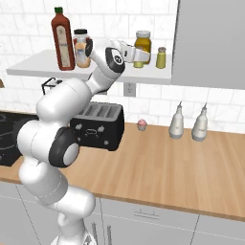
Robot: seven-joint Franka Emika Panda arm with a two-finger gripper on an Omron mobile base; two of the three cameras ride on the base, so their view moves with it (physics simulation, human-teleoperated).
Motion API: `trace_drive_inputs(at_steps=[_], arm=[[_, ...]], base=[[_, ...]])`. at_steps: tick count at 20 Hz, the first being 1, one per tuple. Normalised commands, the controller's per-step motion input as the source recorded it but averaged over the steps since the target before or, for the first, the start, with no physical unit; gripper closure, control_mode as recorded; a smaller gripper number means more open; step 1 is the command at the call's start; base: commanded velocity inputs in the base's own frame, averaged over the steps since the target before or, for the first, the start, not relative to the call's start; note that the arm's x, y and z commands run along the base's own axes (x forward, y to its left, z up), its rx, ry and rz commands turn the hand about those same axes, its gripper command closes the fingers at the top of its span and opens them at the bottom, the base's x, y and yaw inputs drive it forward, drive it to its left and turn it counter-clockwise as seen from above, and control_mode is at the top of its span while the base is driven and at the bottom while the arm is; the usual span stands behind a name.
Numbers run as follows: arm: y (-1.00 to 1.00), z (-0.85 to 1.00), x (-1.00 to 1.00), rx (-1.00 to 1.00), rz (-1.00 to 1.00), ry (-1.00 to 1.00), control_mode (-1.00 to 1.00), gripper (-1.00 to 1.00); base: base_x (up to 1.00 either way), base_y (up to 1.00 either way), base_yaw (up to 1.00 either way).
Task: Put the shaker and condiment bottle from the counter next to their counterparts in the cabinet.
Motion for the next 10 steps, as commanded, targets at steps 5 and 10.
trace_drive_inputs(at_steps=[5,10], arm=[[-0.36,-0.51,0.2,-0.01,0.0,0.0,-1.0,1.0],[-0.51,-0.66,0.16,0.0,-0.01,-0.09,-1.0,1.0]], base=[[0.0,0.0,0.0],[0.0,0.0,0.0]])
